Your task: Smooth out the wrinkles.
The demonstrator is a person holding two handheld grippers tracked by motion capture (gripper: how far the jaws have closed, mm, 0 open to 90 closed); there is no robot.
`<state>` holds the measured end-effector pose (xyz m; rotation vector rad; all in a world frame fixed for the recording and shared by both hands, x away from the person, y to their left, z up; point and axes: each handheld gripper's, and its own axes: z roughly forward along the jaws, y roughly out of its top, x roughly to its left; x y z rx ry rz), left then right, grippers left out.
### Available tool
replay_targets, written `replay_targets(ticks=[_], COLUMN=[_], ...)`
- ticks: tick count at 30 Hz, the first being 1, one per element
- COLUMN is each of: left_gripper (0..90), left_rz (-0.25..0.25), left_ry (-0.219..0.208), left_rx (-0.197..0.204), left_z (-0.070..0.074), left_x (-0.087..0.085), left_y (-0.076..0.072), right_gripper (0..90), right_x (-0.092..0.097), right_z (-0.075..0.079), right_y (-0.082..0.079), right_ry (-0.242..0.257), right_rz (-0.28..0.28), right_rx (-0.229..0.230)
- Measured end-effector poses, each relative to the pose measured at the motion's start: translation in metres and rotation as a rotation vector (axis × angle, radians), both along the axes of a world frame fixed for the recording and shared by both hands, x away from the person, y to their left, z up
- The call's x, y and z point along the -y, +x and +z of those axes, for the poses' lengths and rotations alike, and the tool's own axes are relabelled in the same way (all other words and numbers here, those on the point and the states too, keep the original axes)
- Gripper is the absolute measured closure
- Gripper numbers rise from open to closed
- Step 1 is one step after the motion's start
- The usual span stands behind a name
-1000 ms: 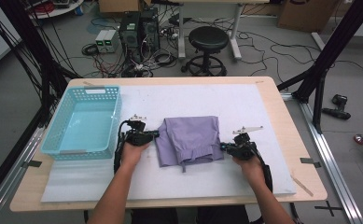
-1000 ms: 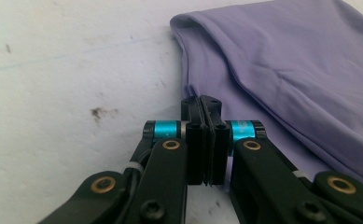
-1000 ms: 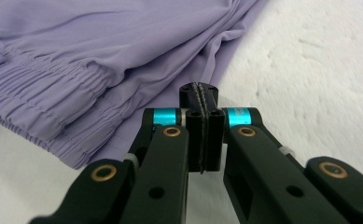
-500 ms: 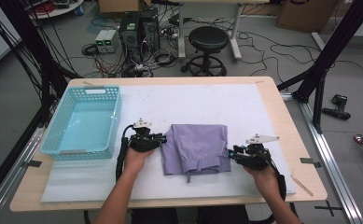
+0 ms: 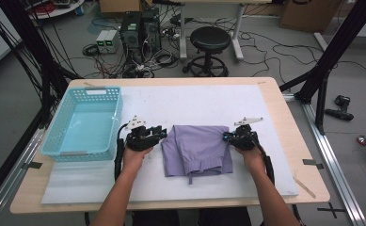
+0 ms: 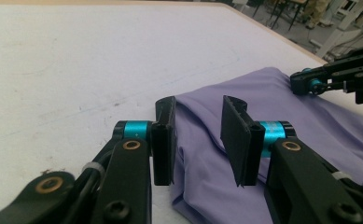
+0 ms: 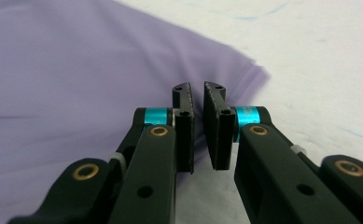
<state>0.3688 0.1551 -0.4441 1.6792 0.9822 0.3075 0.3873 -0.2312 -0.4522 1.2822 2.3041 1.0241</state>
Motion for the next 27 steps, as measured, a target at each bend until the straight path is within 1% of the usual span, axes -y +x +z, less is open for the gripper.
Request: replay_targets(ticks=[2, 3, 5, 6, 8, 10, 11, 12, 13, 15, 16, 17, 18, 19, 20, 21, 22, 23, 24, 25, 26, 27], left_gripper=[65.9, 65.9, 65.7, 65.5, 65.1, 65.2, 66.3, 69.9, 72.6, 74.3, 76.5, 77.4, 77.7, 78.2, 79.0, 79.0, 79.0, 79.0, 78.8, 78.8, 78.7, 76.9], left_rz=[0.005, 0.009, 0.016, 0.015, 0.009, -0.004, -0.011, -0.009, -0.003, -0.005, -0.008, -0.021, -0.027, -0.03, -0.031, -0.032, -0.04, -0.05, -0.062, -0.075, -0.102, -0.114], left_ry=[-0.008, -0.014, -0.019, -0.018, -0.009, -0.002, -0.003, -0.003, -0.008, -0.023, -0.024, -0.015, -0.01, -0.002, 0.004, -0.002, 0.0, 0.002, -0.005, -0.005, 0.008, 0.02], left_rx=[0.014, 0.017, 0.029, 0.034, 0.044, 0.041, 0.032, 0.024, 0.016, 0.014, 0.019, 0.025, 0.025, 0.029, 0.031, 0.024, 0.025, 0.03, 0.045, 0.037, 0.011, -0.001], left_z=[0.001, 0.001, 0.002, 0.002, 0.003, 0.003, 0.003, 0.003, 0.003, 0.003, 0.003, 0.003, 0.004, 0.003, 0.003, 0.003, 0.003, 0.004, 0.002, 0.0, -0.003, -0.006], left_x=[-0.002, -0.003, -0.005, -0.006, -0.007, -0.006, -0.005, -0.004, -0.003, -0.001, 0.001, 0.003, 0.004, 0.005, 0.006, 0.008, 0.01, 0.014, 0.018, 0.022, 0.027, 0.031], left_y=[0.0, 0.0, 0.0, 0.0, -0.001, -0.002, -0.002, -0.002, -0.002, -0.001, -0.001, 0.001, 0.004, 0.006, 0.009, 0.012, 0.016, 0.019, 0.021, 0.023, 0.026, 0.027], right_gripper=[80.6, 79.5, 79.4, 79.7, 80.3, 80.2, 80.1, 78.8, 77.0, 76.5, 76.6, 76.9, 77.0, 77.0, 76.5, 75.3, 73.0, 71.2, 68.9, 67.8, 65.6, 63.6], right_x=[0.004, 0.006, 0.011, 0.014, 0.017, 0.014, 0.011, 0.006, 0.002, -0.004, -0.005, -0.005, -0.001, 0.002, 0.004, 0.008, 0.012, 0.016, 0.019, 0.022, 0.025, 0.028], right_z=[0.0, 0.0, 0.002, 0.004, 0.009, 0.013, 0.013, 0.013, 0.012, 0.008, 0.005, 0.002, 0.001, 0.002, 0.004, 0.006, 0.008, 0.01, 0.011, 0.012, 0.012, 0.013], right_y=[-0.002, -0.003, -0.004, -0.004, -0.003, 0.002, 0.006, 0.009, 0.013, 0.02, 0.021, 0.023, 0.022, 0.022, 0.02, 0.017, 0.013, 0.008, 0.003, -0.002, -0.007, -0.012], right_ry=[-0.01, -0.013, 0.002, 0.021, 0.055, 0.061, 0.05, 0.038, 0.039, 0.025, 0.012, -0.008, 0.007, -0.002, -0.04, -0.031, -0.003, 0.022, 0.035, 0.042, 0.053, 0.061], right_rz=[-0.017, -0.014, -0.017, -0.024, -0.043, -0.027, -0.014, -0.002, 0.008, 0.032, 0.037, 0.036, 0.015, -0.005, -0.022, -0.021, -0.022, -0.02, -0.013, -0.013, -0.01, -0.01], right_rx=[0.002, 0.001, -0.007, 0.0, 0.044, 0.054, 0.047, 0.043, 0.043, 0.01, -0.006, -0.027, -0.019, -0.024, -0.014, -0.011, -0.001, 0.014, 0.032, 0.044, 0.052, 0.06])
